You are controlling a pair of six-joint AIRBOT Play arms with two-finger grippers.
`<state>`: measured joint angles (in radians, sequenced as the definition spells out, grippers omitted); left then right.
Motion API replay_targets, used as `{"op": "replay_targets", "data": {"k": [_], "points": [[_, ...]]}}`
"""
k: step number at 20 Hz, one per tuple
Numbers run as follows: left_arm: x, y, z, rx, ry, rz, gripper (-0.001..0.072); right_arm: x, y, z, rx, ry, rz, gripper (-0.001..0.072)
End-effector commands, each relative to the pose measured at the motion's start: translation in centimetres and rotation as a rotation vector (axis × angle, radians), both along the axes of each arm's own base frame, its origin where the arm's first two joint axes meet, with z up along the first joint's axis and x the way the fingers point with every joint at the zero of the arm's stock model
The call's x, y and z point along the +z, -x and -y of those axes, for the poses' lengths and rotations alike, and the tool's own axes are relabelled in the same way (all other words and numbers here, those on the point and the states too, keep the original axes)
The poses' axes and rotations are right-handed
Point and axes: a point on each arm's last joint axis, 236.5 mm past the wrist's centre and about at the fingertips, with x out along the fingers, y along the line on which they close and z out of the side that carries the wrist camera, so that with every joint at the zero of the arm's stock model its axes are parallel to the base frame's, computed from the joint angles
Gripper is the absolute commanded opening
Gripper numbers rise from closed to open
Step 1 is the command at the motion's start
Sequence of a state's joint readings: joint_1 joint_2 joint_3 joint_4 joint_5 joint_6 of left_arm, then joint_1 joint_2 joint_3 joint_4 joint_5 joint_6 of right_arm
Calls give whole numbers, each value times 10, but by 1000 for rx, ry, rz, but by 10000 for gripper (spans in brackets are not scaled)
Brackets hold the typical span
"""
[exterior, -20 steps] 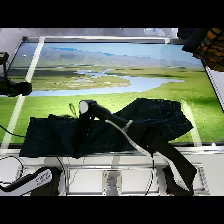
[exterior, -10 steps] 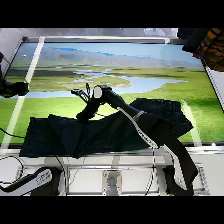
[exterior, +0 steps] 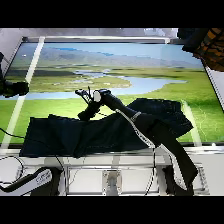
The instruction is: Fold the clothes and pants, and hang the long-sleeved shirts on hangers.
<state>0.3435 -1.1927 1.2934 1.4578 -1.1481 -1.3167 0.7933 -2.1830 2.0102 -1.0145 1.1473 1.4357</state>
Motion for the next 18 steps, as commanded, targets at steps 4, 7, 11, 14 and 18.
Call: {"op": "replay_targets", "data": {"k": [4, 7, 11, 14, 18], "points": [[0, 0, 0, 1, 2, -1, 333, 21, 39, -34, 92, -80, -20, 15], [-1, 3, 1, -1, 6, -13, 333, 39, 57, -49, 125, -148, -49, 15], [-3, 5, 2, -2, 9, -22, 333, 62, 78, -59, 186, -197, -53, 15], [-5, 9, 4, -5, 16, -46, 333, 39, 54, -21, 198, -53, -3, 382], [-7, 9, 3, -5, 18, -49, 333, 50, 36, -13, 118, -107, -87, 381]]}}
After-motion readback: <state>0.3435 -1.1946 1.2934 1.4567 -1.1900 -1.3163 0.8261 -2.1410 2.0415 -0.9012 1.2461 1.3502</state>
